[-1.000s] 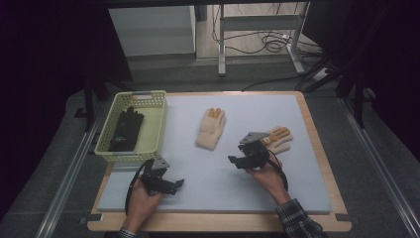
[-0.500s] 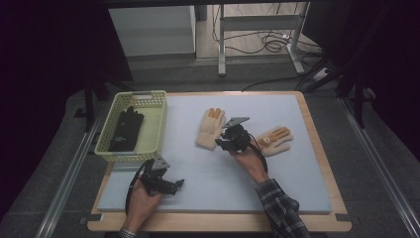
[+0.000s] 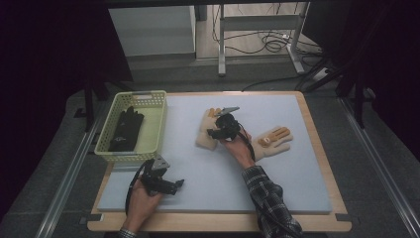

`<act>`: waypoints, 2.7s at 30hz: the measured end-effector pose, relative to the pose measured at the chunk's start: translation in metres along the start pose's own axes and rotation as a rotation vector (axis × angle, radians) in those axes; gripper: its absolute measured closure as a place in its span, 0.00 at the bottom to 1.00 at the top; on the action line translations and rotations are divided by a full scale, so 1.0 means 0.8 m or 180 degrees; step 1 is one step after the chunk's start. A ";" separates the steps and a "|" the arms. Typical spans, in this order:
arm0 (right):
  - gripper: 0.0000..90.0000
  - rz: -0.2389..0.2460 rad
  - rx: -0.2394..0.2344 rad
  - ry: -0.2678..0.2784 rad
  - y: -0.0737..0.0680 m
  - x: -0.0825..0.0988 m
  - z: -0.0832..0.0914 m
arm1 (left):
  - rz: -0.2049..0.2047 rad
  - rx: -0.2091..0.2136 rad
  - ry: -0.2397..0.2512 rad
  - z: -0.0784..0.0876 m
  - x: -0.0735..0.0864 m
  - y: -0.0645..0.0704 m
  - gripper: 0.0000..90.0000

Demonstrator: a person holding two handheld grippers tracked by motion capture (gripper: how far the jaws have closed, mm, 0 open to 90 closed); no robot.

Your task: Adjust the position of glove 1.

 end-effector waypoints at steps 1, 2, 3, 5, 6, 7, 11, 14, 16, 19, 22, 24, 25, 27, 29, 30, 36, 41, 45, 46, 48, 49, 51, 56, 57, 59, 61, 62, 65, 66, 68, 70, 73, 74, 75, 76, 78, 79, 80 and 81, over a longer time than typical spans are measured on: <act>0.53 -0.0002 -0.0005 -0.0026 0.001 0.000 -0.004 | -0.0003 0.0000 -0.0001 0.000 0.000 0.000 0.03; 0.53 0.0011 0.0002 -0.0037 0.001 0.000 -0.009 | 0.0003 0.0005 0.0004 0.000 0.000 0.000 0.03; 0.55 0.0028 0.0006 -0.0079 0.000 0.001 -0.014 | 0.0002 0.0005 0.0003 0.000 0.000 0.000 0.03; 0.63 0.0035 0.0012 -0.0164 -0.002 0.004 -0.022 | 0.0002 0.0003 0.0004 0.000 0.000 0.000 0.03; 0.68 0.0056 0.0035 -0.0153 -0.002 0.004 -0.024 | 0.0002 0.0003 0.0004 0.000 0.000 0.000 0.03; 0.74 0.0035 0.0054 -0.0162 -0.003 0.004 -0.025 | 0.0003 0.0004 0.0004 0.000 0.000 0.000 0.03; 0.94 0.0022 0.0095 -0.0180 -0.003 0.005 -0.022 | 0.0003 0.0004 0.0004 0.000 0.000 0.000 0.03; 0.96 0.0055 0.0094 -0.0181 -0.003 0.005 -0.018 | 0.0003 0.0006 0.0002 0.000 0.000 0.000 0.03; 0.96 0.0063 0.0096 -0.0163 -0.003 0.003 -0.015 | 0.0004 0.0006 0.0003 0.000 0.000 0.000 0.03; 0.96 0.0158 0.0060 -0.0109 -0.008 -0.006 0.006 | 0.0007 0.0009 -0.0002 0.000 0.000 0.000 0.03; 0.96 0.0135 -0.0009 -0.0064 -0.013 -0.007 0.017 | 0.0009 0.0010 -0.0002 0.000 0.000 0.000 0.03; 0.95 0.0195 -0.0063 -0.0060 -0.022 -0.007 0.032 | 0.0008 0.0009 -0.0002 0.000 0.000 0.000 0.03; 0.95 0.0232 -0.0073 -0.0052 -0.025 -0.006 0.037 | 0.0003 0.0007 -0.0005 0.000 0.000 0.000 0.03; 0.95 0.0302 -0.0185 -0.0014 -0.042 -0.005 0.060 | 0.0007 0.0009 -0.0005 0.000 0.000 0.000 0.03; 0.95 0.0326 -0.0243 0.0006 -0.053 -0.004 0.076 | 0.0003 0.0008 -0.0011 0.000 0.000 0.000 0.03; 0.95 0.0326 -0.0243 0.0006 -0.053 -0.004 0.076 | 0.0003 0.0008 -0.0011 0.000 0.000 0.000 0.03; 0.95 0.0402 -0.0504 0.0069 -0.096 0.022 0.128 | 0.0012 0.0007 0.0002 0.000 0.000 0.000 0.03; 0.94 0.0483 -0.0616 -0.0033 -0.118 0.052 0.135 | 0.0003 0.0008 -0.0007 0.000 0.000 0.000 0.03; 0.77 0.0555 -0.0674 -0.0189 -0.133 0.088 0.120 | 0.0011 0.0011 -0.0007 0.000 0.000 0.000 0.03; 0.73 0.0535 -0.0662 -0.0180 -0.132 0.090 0.119 | 0.0010 0.0010 -0.0007 0.000 0.000 0.000 0.03; 0.63 0.0463 -0.0647 -0.0122 -0.128 0.088 0.124 | 0.0011 0.0011 -0.0006 0.000 0.000 0.000 0.03; 0.61 0.0448 -0.0644 -0.0097 -0.126 0.086 0.126 | 0.0011 0.0011 -0.0006 0.000 0.000 0.000 0.03; 0.59 0.0411 -0.0600 -0.0055 -0.118 0.083 0.132 | 0.0011 0.0011 -0.0006 0.000 0.000 0.000 0.03; 0.58 0.0294 -0.0462 -0.0045 -0.094 0.083 0.142 | 0.0003 0.0009 -0.0006 0.000 0.000 -0.001 0.03; 0.58 0.0217 -0.0381 -0.0047 -0.080 0.086 0.146 | 0.0002 0.0009 -0.0007 0.000 0.000 -0.001 0.03; 0.60 0.0113 -0.0275 -0.0034 -0.065 0.089 0.148 | 0.0011 0.0012 -0.0007 0.000 0.000 0.000 0.03; 0.60 0.0025 -0.0198 -0.0060 -0.050 0.095 0.149 | 0.0012 0.0012 -0.0007 0.000 0.000 0.000 0.03; 0.60 -0.0017 -0.0149 -0.0076 -0.043 0.097 0.150 | 0.0012 0.0012 -0.0007 0.000 0.000 0.000 0.03; 0.60 -0.0153 -0.0016 -0.0060 -0.021 0.100 0.156 | 0.0011 0.0012 -0.0007 0.000 0.000 0.000 0.03; 0.61 -0.0193 0.0032 -0.0046 -0.014 0.100 0.160 | 0.0013 0.0012 -0.0007 0.000 0.000 0.000 0.03; 0.61 -0.0240 0.0087 -0.0041 -0.005 0.100 0.164 | 0.0012 0.0012 -0.0007 0.000 0.000 0.000 0.03; 0.63 -0.0327 0.0268 -0.0045 0.018 0.103 0.174 | 0.0013 0.0012 -0.0008 0.000 0.000 0.000 0.03; 0.65 -0.0433 0.0516 -0.0100 0.051 0.112 0.186 | 0.0013 0.0015 -0.0008 0.000 0.000 0.000 0.03; 0.65 -0.0433 0.0516 -0.0100 0.051 0.112 0.186 | 0.0013 0.0015 -0.0008 0.000 0.000 0.000 0.03; 0.65 -0.0523 0.0606 -0.0129 0.063 0.118 0.190 | 0.0014 0.0015 -0.0009 0.000 0.000 0.000 0.03; 0.64 -0.0560 0.0664 -0.0159 0.069 0.121 0.192 | 0.0014 0.0015 -0.0009 0.000 0.000 0.000 0.03; 0.64 -0.0585 0.0722 -0.0195 0.074 0.125 0.193 | 0.0014 0.0015 -0.0009 0.000 0.000 0.000 0.03; 0.63 -0.0616 0.0746 -0.0218 0.077 0.129 0.193 | 0.0014 0.0015 -0.0009 0.000 0.000 0.000 0.03; 0.59 -0.0680 0.0788 -0.0262 0.081 0.135 0.190 | 0.0014 0.0015 -0.0009 0.000 0.000 0.000 0.03; 0.57 -0.0693 0.0810 -0.0271 0.083 0.137 0.188 | 0.0014 0.0015 -0.0008 0.000 0.000 0.000 0.03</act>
Point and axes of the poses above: each handheld gripper's, and its own axes: z roughly backward along the jaws, x roughly out of its underside, y roughly to its right, the point moved 8 cm from there along -z, roughly forward along the jaws, and after that the axes turned 7 degrees about z, right-handed, at the moved point
